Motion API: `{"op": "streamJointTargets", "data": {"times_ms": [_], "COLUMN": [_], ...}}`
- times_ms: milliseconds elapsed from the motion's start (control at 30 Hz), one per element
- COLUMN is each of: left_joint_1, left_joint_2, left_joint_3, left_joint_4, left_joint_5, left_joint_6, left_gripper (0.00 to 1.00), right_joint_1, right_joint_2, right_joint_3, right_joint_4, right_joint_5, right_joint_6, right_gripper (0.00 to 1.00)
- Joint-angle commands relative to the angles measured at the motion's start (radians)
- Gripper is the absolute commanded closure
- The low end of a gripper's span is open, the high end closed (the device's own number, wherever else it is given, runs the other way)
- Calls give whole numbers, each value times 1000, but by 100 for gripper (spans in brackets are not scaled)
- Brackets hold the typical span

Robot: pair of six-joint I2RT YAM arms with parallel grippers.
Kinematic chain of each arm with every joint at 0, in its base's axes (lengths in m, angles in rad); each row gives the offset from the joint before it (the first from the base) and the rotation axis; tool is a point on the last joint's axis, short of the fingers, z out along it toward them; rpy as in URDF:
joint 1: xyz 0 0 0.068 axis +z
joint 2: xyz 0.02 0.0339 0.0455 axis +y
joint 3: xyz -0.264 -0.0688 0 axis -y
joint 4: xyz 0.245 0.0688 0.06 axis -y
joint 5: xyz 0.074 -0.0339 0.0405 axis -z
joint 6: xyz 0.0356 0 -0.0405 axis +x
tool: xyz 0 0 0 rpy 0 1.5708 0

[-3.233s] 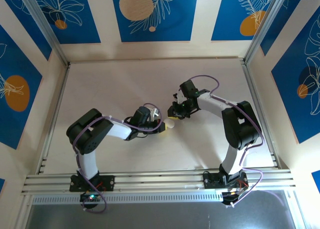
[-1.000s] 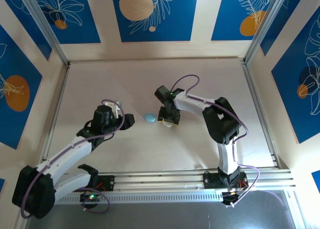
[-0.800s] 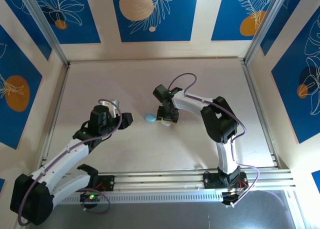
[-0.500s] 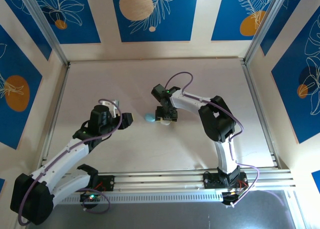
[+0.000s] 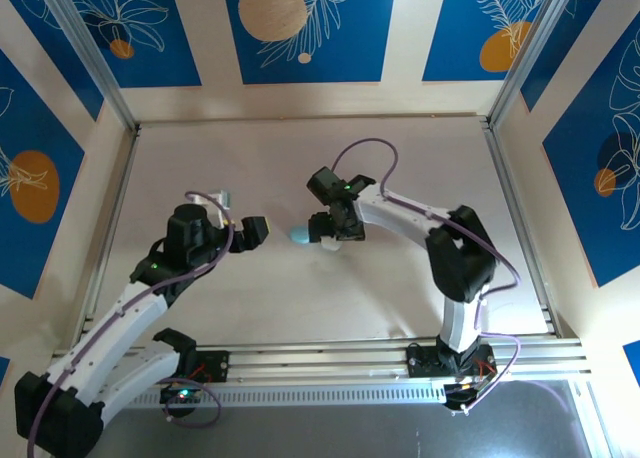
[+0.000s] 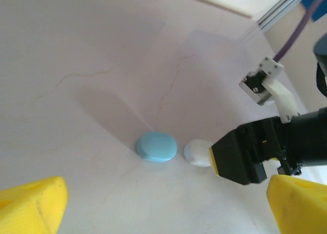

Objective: Insert the wireless bluetooth earbuds into the charging case

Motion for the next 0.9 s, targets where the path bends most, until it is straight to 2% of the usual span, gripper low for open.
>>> {"op": "streamJointTargets", "data": {"times_ms": [0, 267, 400, 567, 700, 867], "left_joint_1": [11, 11, 11, 11, 11, 11], "left_joint_2": [-68, -235, -326, -421, -441, -386], "left_joint_3": [93, 194, 199, 172, 137, 44], "left_joint_4": [-114, -222, -255, -292, -303, -217], "left_joint_5": [-34, -118, -205, -330, -420, -479], "left_joint_6": [35, 69, 86, 104, 80, 84], "left_gripper": [0, 0, 0, 0, 0, 0], "right_joint_1": [40, 155, 194, 198, 137, -57], "right_joint_2": [-126, -407, -571, -886, -1122, -1304], "right_joint_3": [-39, -151, -257, -470, -594, -687], "right_joint_4": [25, 112, 169, 288, 303, 301], "right_joint_5": [62, 189, 283, 372, 400, 314], "right_joint_6": [-46, -145, -161, -212, -257, -333], "right_gripper": [13, 0, 1, 1, 1, 1]}}
